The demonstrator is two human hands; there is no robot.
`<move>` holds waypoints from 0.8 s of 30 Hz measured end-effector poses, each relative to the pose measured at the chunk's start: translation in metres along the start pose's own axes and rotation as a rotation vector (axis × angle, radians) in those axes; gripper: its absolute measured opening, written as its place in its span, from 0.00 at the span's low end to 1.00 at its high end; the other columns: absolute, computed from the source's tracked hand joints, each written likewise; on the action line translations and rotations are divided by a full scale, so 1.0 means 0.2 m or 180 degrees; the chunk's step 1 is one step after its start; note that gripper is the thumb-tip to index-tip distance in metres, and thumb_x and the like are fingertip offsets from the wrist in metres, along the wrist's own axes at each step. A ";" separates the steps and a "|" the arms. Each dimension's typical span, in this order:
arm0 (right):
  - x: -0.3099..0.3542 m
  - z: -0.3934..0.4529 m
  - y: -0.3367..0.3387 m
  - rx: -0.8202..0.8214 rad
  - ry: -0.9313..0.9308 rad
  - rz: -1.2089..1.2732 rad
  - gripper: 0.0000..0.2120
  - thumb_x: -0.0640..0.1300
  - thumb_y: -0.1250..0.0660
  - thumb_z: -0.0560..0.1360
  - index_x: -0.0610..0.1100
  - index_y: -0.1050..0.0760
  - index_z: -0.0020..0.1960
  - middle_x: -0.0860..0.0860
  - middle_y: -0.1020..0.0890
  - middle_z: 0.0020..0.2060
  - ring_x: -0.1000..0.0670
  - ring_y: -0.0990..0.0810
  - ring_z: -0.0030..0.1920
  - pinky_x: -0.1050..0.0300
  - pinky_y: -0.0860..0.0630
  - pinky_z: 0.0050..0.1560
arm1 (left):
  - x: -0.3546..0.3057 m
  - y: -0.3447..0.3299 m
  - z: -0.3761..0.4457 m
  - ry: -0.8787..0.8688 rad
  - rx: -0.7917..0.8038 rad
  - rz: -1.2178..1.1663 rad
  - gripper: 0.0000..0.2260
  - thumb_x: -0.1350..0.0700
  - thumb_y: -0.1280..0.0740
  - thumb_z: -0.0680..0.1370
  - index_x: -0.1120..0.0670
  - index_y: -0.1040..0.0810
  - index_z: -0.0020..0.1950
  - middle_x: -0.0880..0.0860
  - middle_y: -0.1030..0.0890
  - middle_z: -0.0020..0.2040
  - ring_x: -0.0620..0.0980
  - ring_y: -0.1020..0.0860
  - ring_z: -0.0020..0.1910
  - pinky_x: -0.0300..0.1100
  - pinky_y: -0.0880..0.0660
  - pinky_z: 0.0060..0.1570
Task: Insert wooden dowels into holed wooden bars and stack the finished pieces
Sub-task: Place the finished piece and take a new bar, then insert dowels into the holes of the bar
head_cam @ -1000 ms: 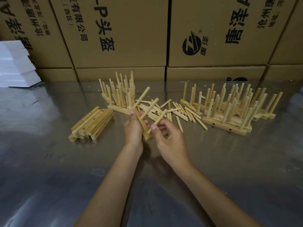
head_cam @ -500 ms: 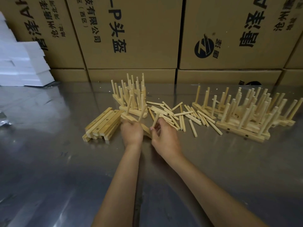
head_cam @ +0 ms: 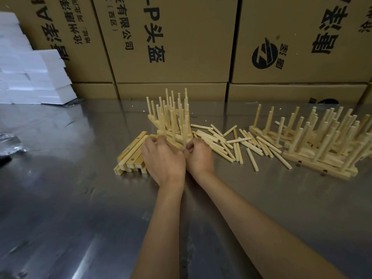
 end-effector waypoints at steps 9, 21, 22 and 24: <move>-0.04 -0.01 0.02 0.0118 -0.0050 0.0931 0.09 0.39 0.30 0.74 0.45 0.26 0.53 0.52 0.21 0.45 0.55 0.20 0.45 0.68 0.27 0.46 | 0.04 -0.09 0.01 -0.0198 0.0436 0.1280 0.20 0.51 0.33 0.76 0.58 0.24 0.65 0.59 0.25 0.64 0.59 0.31 0.67 0.53 0.51 0.77; -0.14 -0.20 0.17 0.0356 -0.0668 0.1637 0.08 0.38 0.35 0.78 0.48 0.19 0.47 0.51 0.17 0.44 0.56 0.21 0.43 0.67 0.27 0.39 | 0.06 -0.07 0.01 0.0581 0.0815 -0.1094 0.18 0.66 0.32 0.74 0.53 0.21 0.62 0.56 0.21 0.58 0.57 0.24 0.61 0.52 0.26 0.61; -0.15 -0.22 0.21 0.0359 -0.0642 0.1655 0.09 0.37 0.35 0.78 0.48 0.19 0.46 0.51 0.17 0.44 0.56 0.21 0.43 0.69 0.26 0.39 | 0.06 -0.11 -0.02 0.1042 0.1134 -0.1873 0.16 0.66 0.31 0.74 0.51 0.20 0.59 0.54 0.19 0.57 0.55 0.22 0.59 0.50 0.24 0.59; -0.17 -0.26 0.34 0.0150 -0.0269 0.1171 0.10 0.34 0.36 0.76 0.46 0.20 0.46 0.52 0.18 0.44 0.54 0.22 0.46 0.68 0.27 0.44 | 0.04 -0.20 -0.11 0.1938 0.1953 -0.3013 0.14 0.65 0.30 0.74 0.53 0.18 0.58 0.54 0.17 0.56 0.51 0.20 0.55 0.45 0.22 0.50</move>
Point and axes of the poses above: each hand's wrist, its own z-axis towards the middle knuckle, its own y-axis out of the back of the hand, x = y × z, the point moved 8 cm from there along z, towards the middle knuckle
